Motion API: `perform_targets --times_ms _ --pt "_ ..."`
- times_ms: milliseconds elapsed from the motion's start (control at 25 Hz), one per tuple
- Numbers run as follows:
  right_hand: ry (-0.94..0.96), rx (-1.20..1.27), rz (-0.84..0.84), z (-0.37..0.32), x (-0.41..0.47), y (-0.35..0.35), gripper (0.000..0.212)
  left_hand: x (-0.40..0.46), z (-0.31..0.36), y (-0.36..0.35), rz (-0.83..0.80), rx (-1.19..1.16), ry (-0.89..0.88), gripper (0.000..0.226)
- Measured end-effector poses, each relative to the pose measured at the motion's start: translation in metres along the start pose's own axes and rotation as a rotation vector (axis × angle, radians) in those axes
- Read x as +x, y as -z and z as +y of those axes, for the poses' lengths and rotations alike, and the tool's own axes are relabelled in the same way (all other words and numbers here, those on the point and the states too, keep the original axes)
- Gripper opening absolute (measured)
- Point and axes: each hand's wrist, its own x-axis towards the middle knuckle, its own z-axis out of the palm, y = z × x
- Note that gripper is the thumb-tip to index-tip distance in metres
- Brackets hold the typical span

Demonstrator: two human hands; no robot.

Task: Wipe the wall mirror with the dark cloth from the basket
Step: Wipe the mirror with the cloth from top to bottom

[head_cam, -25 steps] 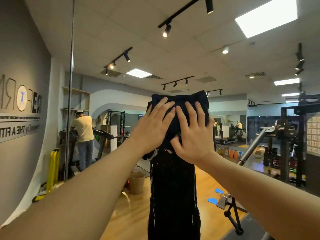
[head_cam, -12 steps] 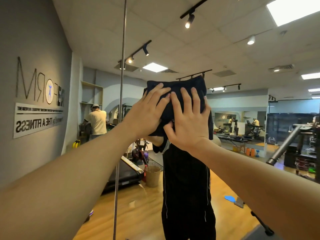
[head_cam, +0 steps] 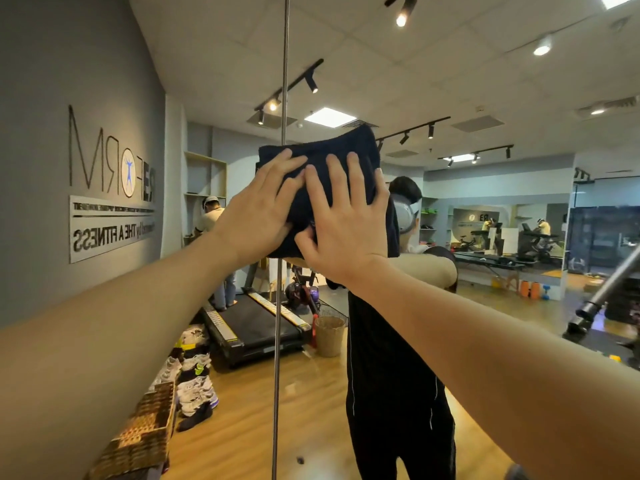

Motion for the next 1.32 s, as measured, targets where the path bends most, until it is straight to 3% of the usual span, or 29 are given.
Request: perform_targets --times_ms 400,560,840,1000,1200,1320 --pt "0.225 -0.022 -0.048 0.002 -0.104 -0.022 0.080 -0.096 0.062 -0.038 -0.076 0.092 0.005 0.084" --pt "0.273 -0.031 -0.068 0.028 -0.150 -0.019 0.081 -0.116 0.111 -0.053 -0.149 0.028 0.015 0.075" --pt "0.283 -0.078 -0.077 0.108 -0.218 0.002 0.071 -0.110 0.210 -0.077 -0.245 -0.106 -0.003 0.091" --pt "0.270 -0.104 -0.032 0.167 -0.169 0.024 0.074 -0.035 0.220 -0.071 -0.176 -0.105 -0.017 0.092" --pt "0.183 -0.155 0.089 0.222 -0.020 0.055 0.073 0.117 0.166 -0.023 -0.009 -0.129 -0.040 0.091" --pt "0.101 -0.129 0.108 0.222 0.022 0.063 0.074 0.157 0.142 -0.007 0.032 -0.142 -0.038 0.089"
